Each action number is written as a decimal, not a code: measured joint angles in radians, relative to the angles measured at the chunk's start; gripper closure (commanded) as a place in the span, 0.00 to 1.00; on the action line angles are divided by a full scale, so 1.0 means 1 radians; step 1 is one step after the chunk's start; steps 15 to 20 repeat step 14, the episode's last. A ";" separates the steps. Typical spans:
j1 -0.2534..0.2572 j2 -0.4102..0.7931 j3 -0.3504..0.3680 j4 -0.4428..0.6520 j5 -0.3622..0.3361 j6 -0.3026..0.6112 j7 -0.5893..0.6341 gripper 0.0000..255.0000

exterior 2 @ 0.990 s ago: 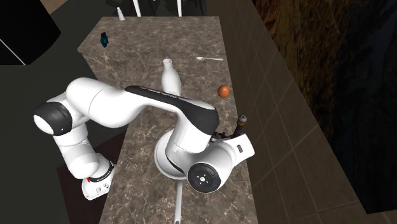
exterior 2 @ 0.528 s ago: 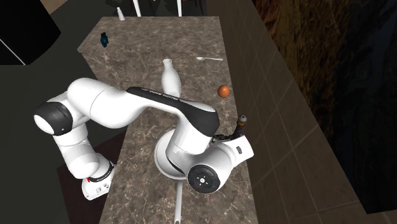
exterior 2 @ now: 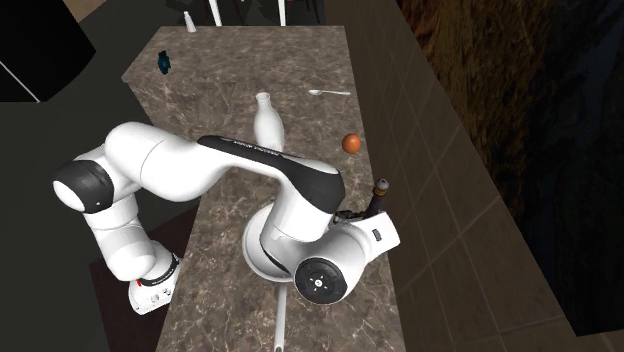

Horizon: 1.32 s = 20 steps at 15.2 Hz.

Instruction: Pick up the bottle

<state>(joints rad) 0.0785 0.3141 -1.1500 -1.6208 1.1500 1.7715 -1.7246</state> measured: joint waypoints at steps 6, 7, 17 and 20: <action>-0.013 -0.002 -0.004 0.065 -0.013 -0.041 0.050 1.00; -0.025 0.004 -0.002 0.085 -0.010 -0.055 0.059 1.00; -0.049 0.006 -0.003 0.168 -0.016 -0.108 0.118 1.00; -0.049 0.006 -0.003 0.168 -0.016 -0.108 0.118 1.00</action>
